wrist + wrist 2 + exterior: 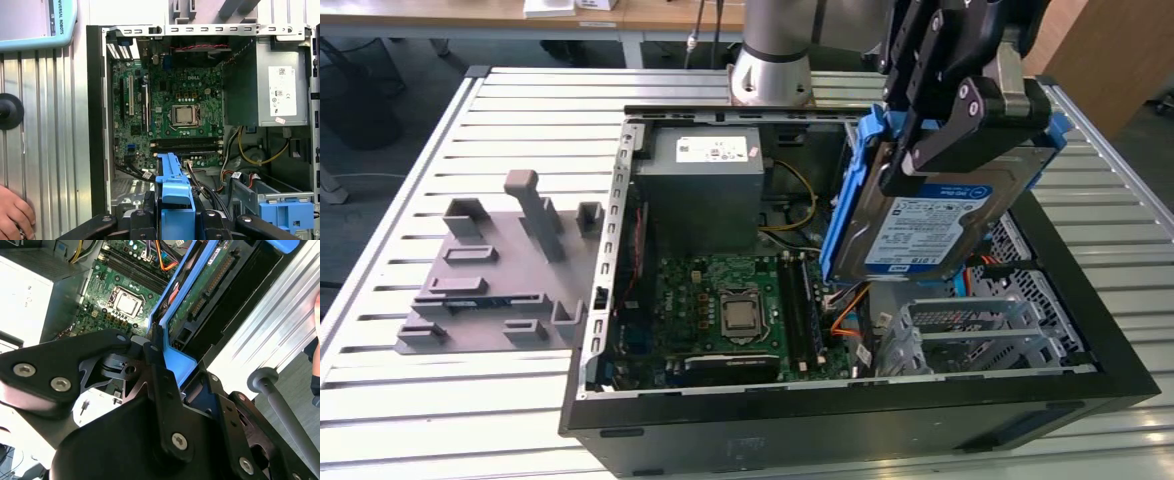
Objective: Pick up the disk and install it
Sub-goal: 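Insert the disk into the insertion slot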
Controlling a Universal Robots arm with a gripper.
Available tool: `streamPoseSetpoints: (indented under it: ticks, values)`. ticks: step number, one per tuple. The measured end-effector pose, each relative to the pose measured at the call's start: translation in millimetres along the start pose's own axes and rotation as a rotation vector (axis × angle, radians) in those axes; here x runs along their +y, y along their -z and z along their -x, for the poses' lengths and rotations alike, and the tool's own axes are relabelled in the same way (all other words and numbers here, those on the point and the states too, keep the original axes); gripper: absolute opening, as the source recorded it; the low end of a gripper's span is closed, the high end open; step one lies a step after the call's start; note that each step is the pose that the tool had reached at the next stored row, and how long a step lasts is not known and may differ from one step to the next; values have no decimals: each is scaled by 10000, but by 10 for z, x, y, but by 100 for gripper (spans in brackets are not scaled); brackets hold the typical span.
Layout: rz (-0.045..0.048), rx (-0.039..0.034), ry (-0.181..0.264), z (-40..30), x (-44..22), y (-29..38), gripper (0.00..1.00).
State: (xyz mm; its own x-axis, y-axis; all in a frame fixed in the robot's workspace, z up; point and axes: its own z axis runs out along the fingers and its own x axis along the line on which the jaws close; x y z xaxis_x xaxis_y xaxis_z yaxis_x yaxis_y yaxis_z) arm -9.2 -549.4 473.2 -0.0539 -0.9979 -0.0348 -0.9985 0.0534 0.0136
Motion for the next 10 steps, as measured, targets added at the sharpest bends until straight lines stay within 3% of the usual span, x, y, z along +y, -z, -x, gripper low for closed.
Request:
streamPoseSetpoints:
  ticks: [10]
  values:
    - [0,-1,1,-36,-3,-1,37]
